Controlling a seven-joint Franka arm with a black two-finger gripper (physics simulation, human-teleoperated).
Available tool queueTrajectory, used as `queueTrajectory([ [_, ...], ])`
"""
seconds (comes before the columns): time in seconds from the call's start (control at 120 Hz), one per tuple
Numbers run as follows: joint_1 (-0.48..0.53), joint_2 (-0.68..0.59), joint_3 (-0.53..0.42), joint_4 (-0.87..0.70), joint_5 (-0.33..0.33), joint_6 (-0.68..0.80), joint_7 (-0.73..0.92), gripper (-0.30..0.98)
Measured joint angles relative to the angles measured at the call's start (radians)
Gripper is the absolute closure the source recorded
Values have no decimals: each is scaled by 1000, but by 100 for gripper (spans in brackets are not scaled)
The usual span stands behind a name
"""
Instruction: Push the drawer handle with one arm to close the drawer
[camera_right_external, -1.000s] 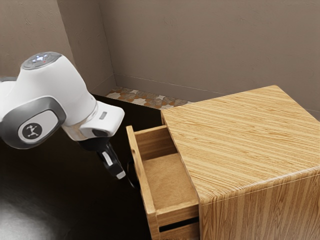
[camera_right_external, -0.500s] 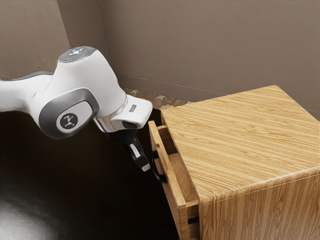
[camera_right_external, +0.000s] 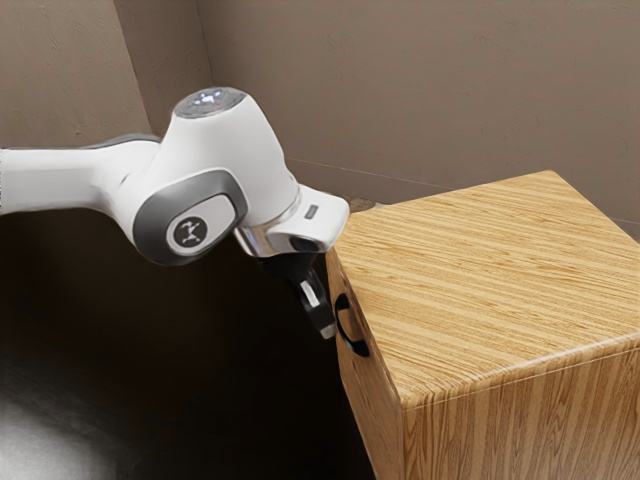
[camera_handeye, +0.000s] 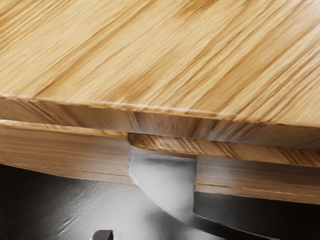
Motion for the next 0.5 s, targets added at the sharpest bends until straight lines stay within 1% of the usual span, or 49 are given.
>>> queueTrajectory([
  [0.117,2,-8,-1,-1,-29,-7,12,32],
  [0.175,5,-28,0,-5,-61,-23,23,24],
  [0.242,31,-78,1,-28,-93,-63,24,17],
  [0.317,57,-136,8,-42,-106,-130,5,12],
  [0.367,63,-150,60,-28,-105,-181,-14,9],
  [0.417,73,-127,164,60,-98,-247,-31,7],
  [0.45,90,-87,222,162,-81,-301,-43,6],
  [0.5,107,28,313,390,-58,-398,-58,5],
])
